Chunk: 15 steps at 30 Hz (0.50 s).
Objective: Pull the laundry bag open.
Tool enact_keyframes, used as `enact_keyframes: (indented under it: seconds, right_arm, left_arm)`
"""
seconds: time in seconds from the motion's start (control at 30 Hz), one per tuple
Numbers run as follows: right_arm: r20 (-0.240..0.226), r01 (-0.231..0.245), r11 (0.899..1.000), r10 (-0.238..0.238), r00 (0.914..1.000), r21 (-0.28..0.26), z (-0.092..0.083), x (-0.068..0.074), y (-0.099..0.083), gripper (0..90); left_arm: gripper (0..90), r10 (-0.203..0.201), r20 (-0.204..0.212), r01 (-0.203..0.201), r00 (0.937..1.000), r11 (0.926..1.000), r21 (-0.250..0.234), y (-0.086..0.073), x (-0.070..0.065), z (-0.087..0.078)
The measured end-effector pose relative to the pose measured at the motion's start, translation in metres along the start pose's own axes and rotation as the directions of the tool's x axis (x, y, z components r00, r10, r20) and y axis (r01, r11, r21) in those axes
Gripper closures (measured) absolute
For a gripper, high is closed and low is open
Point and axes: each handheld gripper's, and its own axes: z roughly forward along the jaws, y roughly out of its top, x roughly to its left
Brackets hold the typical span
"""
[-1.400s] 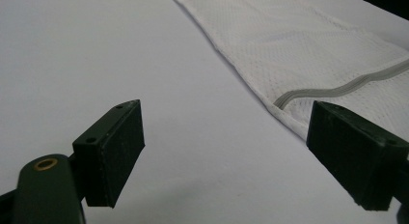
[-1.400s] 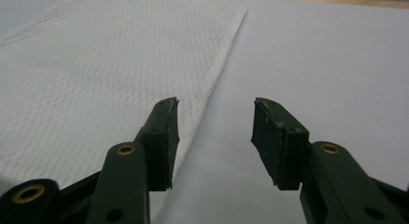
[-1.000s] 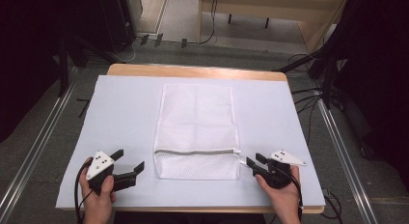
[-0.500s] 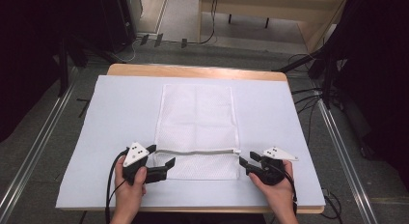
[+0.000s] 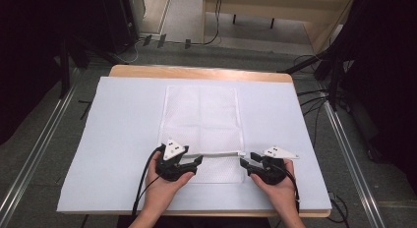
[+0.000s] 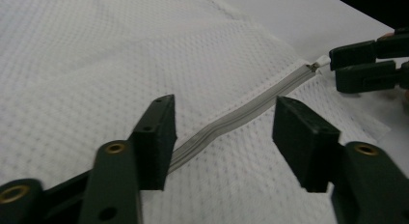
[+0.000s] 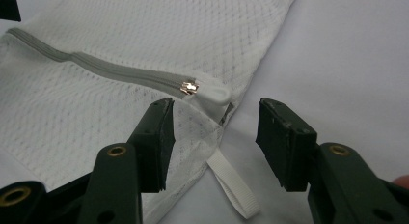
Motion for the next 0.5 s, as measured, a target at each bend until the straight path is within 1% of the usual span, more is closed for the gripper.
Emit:
enact_keyframes:
  seconds: [0.03,0.07,0.1,0.17,0.2,0.23,0.3,0.4,0.47,0.5]
  right_arm:
    - [0.0,0.0,1.0,0.0,1.0,0.0,0.0,0.0,0.0,48.1]
    - [0.007,0.005,1.0,-0.005,1.0,0.008,0.003,0.001,-0.001,47.4]
    - [0.004,0.007,1.0,-0.007,1.0,0.009,0.004,0.002,-0.002,46.5]
    - [0.004,0.014,1.0,-0.014,0.9999,0.009,0.006,0.005,-0.003,44.8]
    - [0.004,0.021,1.0,-0.021,0.9998,0.007,0.007,0.006,-0.003,43.6]
    - [0.011,0.035,0.999,-0.035,0.9993,0.019,0.008,0.008,-0.003,43.6]
    - [0.032,0.056,0.998,-0.057,0.9978,0.033,0.01,0.011,-0.003,44.4]
    - [0.044,0.071,0.997,-0.072,0.9964,0.036,0.01,0.014,-0.004,49.8]
    - [0.042,0.091,0.995,-0.093,0.9948,0.04,0.01,0.017,-0.004,54.4]
    - [0.051,0.113,0.993,-0.115,0.9921,0.043,0.011,0.019,-0.005,56.4]
  left_arm:
    - [49.3,0.0,0.0,0.0,1.0,1.0,0.0,0.0,0.0,0.0]
    - [52.7,-0.011,0.019,0.011,0.9998,0.9999,0.007,0.001,-0.003,0.006]
    - [56.4,-0.023,0.034,0.023,0.9992,0.9997,0.004,0.002,-0.005,0.009]
    - [60.9,-0.021,0.063,0.02,0.9978,0.9997,0.014,0.002,-0.007,0.013]
    - [62.0,-0.018,0.075,0.017,0.997,0.9997,0.015,0.002,-0.009,0.015]
    - [62.6,-0.011,0.08,0.009,0.9968,0.9997,0.022,0.002,-0.01,0.016]
    - [62.7,-0.01,0.09,0.008,0.9959,0.9997,0.023,0.003,-0.013,0.019]
    - [63.1,-0.011,0.096,0.01,0.9953,0.9998,0.016,0.006,-0.015,0.02]
    - [63.4,-0.012,0.107,0.011,0.9942,0.9998,0.015,0.008,-0.017,0.023]
    - [64.6,-0.01,0.11,0.008,0.9939,0.9998,0.017,0.009,-0.018,0.024]
